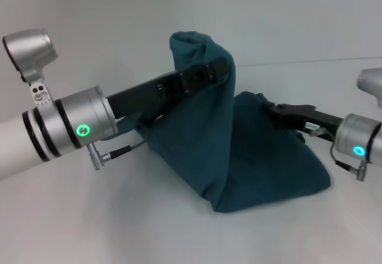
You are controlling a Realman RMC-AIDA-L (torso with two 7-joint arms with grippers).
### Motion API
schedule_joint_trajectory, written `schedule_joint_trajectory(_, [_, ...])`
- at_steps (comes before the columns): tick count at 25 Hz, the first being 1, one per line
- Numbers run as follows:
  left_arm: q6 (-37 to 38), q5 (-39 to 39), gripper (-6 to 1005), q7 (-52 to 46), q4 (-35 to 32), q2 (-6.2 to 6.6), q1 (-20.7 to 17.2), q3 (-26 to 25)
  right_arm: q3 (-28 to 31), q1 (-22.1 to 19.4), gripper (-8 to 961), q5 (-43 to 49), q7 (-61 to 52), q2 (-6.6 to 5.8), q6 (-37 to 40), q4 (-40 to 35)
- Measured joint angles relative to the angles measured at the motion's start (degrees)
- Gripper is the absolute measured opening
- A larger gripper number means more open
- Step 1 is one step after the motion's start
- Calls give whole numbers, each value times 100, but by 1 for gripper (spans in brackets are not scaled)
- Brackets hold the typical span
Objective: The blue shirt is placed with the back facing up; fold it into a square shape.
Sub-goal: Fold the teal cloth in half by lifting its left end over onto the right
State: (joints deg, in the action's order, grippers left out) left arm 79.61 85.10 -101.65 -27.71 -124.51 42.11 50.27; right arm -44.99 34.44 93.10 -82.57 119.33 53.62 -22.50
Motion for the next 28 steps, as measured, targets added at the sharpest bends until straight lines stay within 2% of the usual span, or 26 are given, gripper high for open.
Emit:
schedule_joint_trajectory(4, [-54,-105,119,112,171,-7,147,12,113,-129,3,-4,-1,-61,-13,-49])
schedule_joint_trajectory(11, [-503,-186,120,460,852,-22,608,18,201,-259,4,-9,-11,-109,36,-128])
schedule_joint_trajectory(17, [-641,-235,121,542,1023,-21,781,37,202,-313,5,-12,-35,-174,88,-132])
schedule_joint_trajectory(21, [-740,-268,122,694,1181,-20,935,230,229,-386,5,-12,-92,-196,79,-132])
schedule_joint_trajectory(28, [-904,-279,321,701,1287,-20,1122,512,645,-665,6,-11,-156,-214,53,-175])
